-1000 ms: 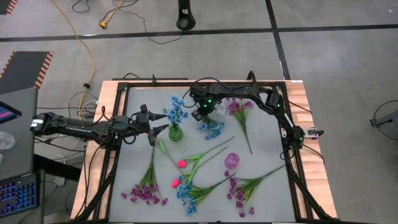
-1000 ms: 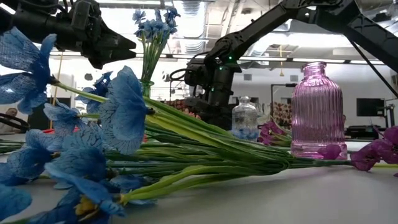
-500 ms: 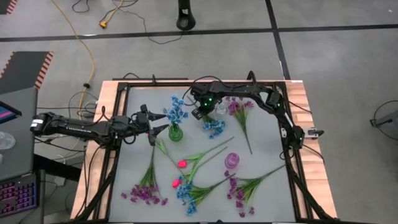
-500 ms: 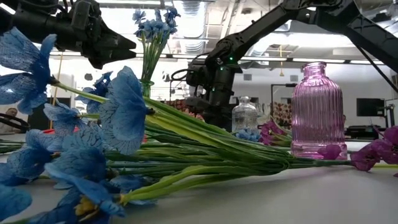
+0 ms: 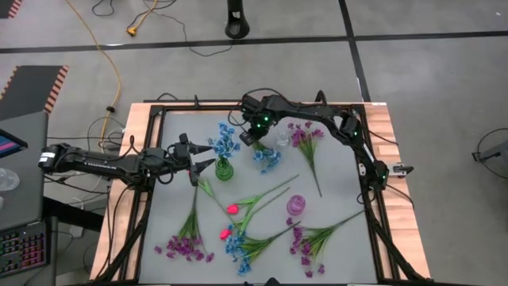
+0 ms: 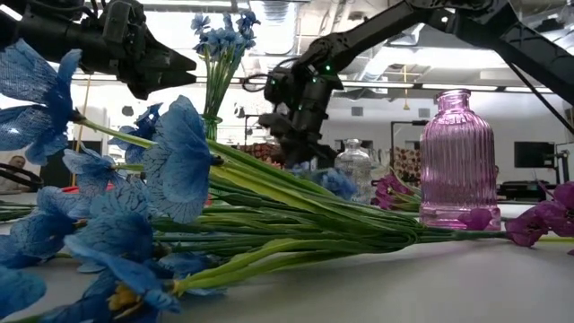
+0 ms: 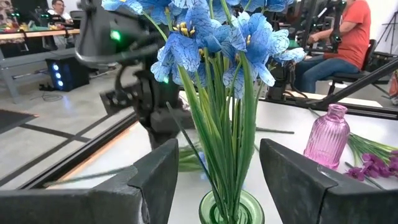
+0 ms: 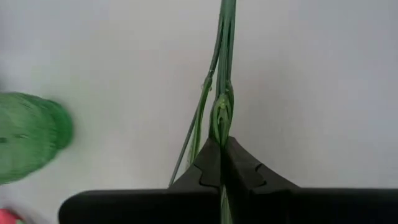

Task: Sort flowers into vase by color
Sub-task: Put the top blue flowers into the green flower vase

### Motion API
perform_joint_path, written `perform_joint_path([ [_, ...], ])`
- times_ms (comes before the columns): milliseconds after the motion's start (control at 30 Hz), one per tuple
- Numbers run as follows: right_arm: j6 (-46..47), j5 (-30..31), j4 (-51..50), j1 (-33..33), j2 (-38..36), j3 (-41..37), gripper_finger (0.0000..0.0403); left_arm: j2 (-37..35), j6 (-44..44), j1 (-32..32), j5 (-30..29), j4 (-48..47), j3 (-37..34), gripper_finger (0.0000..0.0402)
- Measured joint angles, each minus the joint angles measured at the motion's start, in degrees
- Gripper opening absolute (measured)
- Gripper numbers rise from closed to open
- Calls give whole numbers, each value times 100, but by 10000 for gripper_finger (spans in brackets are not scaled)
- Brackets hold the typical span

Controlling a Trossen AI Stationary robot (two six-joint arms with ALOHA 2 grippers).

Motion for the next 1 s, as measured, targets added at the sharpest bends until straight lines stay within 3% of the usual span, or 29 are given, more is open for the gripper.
perform_joint_path([
  [667,-734,41,-1151,-275,2,2223,29,-2,94,2,-4,2,0,213],
  [1000,-1050,233,-1212,-488,-590,2180,29,-243,90,2,-4,0,0,213],
])
